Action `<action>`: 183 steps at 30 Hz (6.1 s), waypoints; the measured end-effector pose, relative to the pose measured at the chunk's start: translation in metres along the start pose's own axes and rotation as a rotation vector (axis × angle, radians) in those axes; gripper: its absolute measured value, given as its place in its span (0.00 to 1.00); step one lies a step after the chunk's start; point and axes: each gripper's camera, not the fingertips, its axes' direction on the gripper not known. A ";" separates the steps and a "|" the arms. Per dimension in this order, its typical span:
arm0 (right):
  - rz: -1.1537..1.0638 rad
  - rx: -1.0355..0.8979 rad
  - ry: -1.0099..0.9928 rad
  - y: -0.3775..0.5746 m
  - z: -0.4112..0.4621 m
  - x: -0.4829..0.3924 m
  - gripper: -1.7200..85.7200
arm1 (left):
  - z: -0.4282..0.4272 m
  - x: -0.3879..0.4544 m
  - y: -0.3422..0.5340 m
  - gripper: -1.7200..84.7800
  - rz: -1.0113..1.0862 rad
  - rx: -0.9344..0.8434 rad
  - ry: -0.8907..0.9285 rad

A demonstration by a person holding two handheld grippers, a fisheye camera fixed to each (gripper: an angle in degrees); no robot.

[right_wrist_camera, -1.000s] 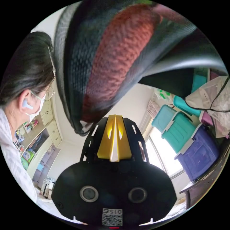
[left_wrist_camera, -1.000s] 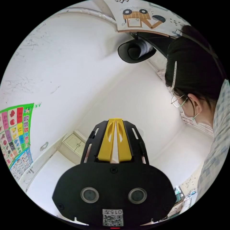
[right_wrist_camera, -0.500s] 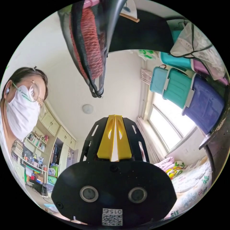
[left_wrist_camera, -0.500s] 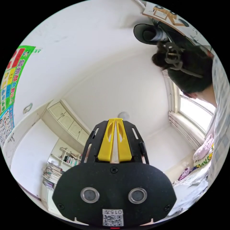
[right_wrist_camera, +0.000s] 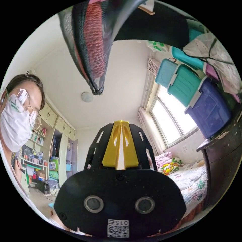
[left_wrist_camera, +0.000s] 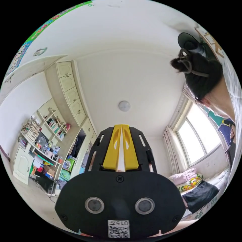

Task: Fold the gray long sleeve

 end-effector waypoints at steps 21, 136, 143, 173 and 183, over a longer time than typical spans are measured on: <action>0.222 -1.138 -0.220 0.331 0.287 0.040 0.10 | 0.254 0.025 0.199 0.10 0.024 -0.952 0.400; 0.050 -1.795 -1.129 0.504 0.441 -0.329 0.02 | 0.462 -0.167 0.556 0.08 -0.136 -1.783 0.284; 0.327 -1.788 -1.234 0.478 0.493 -0.298 0.05 | 0.461 -0.242 0.549 0.11 -0.564 -1.709 0.290; -0.071 -1.833 -0.700 0.545 0.820 -0.282 0.16 | 0.438 -0.359 0.621 0.14 -1.257 -1.596 0.559; 0.220 -1.808 -0.702 0.533 0.844 -0.239 0.21 | 0.431 -0.353 0.620 0.12 -1.243 -1.592 0.547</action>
